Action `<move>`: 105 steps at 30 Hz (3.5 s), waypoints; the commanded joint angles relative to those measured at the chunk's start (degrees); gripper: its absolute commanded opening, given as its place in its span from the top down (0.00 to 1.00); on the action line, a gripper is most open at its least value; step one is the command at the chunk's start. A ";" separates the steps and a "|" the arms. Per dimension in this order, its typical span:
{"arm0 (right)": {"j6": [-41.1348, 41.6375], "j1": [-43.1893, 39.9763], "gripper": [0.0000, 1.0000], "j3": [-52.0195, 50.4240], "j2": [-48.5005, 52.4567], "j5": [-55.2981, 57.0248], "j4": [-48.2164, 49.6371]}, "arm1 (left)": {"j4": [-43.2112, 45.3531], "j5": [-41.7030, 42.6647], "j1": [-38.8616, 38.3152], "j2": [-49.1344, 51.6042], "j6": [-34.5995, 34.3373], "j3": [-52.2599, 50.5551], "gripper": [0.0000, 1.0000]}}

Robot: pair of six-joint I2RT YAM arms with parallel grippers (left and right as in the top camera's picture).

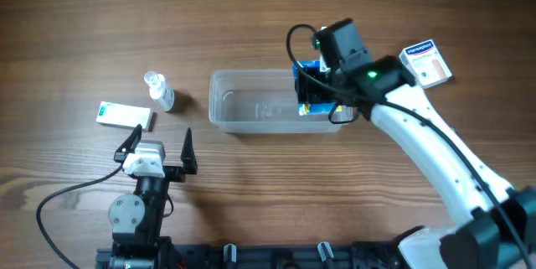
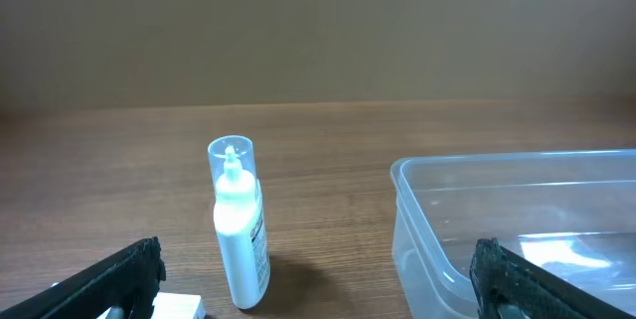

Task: Pack container
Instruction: 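Carry the VapoDrops box left and lower it into the container, then release the box and move the right gripper to the Hansaplast box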

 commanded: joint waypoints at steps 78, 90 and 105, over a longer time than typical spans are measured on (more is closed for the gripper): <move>-23.39 -34.23 0.00 -1.01 -3.06 8.48 7.13 | 0.13 0.66 -0.26 -0.42 1.27 -0.48 0.00; -39.47 -43.30 0.00 -1.01 8.37 0.04 20.98 | 0.13 0.66 -0.26 -0.42 1.27 -0.46 0.00; -31.54 -49.53 0.00 -1.01 21.66 -14.97 24.57 | 0.13 0.66 -0.26 -0.42 1.27 -0.46 0.00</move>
